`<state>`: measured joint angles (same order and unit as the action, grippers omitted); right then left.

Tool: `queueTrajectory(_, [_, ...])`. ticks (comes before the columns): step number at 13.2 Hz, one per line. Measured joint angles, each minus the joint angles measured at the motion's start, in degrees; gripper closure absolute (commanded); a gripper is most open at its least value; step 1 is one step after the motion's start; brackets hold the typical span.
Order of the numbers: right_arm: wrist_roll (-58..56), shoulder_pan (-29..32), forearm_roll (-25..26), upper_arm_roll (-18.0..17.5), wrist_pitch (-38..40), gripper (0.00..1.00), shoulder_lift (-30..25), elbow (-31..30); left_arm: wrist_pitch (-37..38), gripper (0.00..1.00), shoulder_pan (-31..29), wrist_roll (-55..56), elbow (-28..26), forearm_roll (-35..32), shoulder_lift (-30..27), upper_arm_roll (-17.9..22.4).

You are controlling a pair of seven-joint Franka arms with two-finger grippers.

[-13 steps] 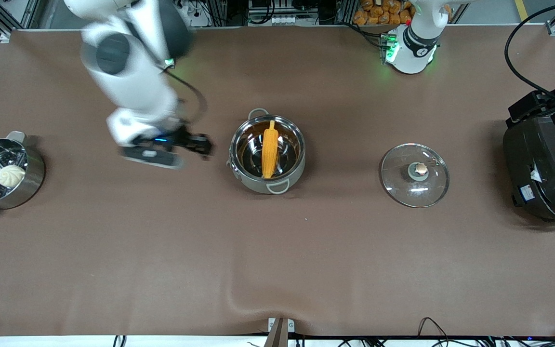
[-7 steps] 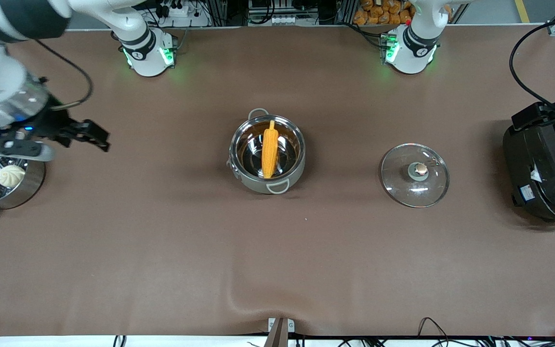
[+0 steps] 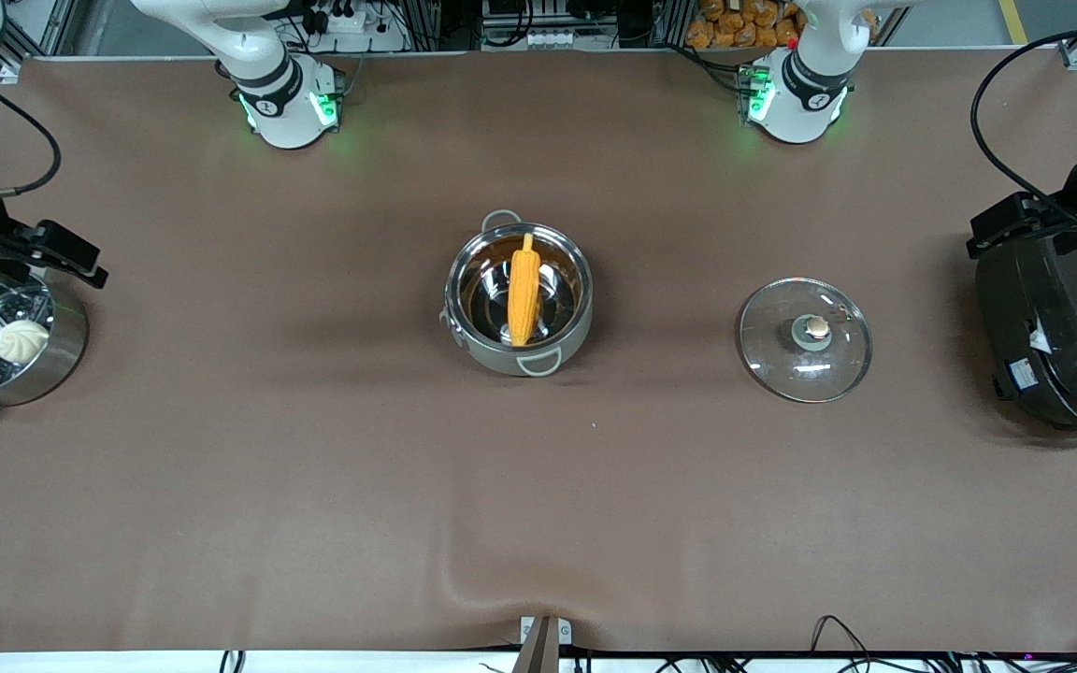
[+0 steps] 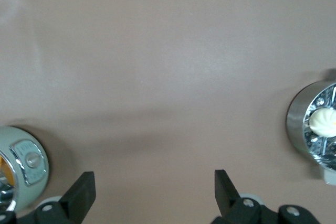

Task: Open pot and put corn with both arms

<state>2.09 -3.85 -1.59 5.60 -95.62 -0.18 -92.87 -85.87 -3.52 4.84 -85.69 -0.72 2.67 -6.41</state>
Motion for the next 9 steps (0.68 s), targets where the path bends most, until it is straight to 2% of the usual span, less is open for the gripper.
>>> queueTrajectory(5, [-1.7, 0.6, 2.1, 0.5, 0.2, 0.00, -2.0, -0.5, 0.7, 0.00, -0.1, 0.0, -0.2, 0.0, 0.0, -1.9])
queueTrajectory(9, [-1.8, 0.6, 2.2, 0.5, 1.2, 0.00, -2.8, -1.0, 0.7, 0.00, -0.5, 0.0, 0.1, 0.0, -0.1, -2.0])
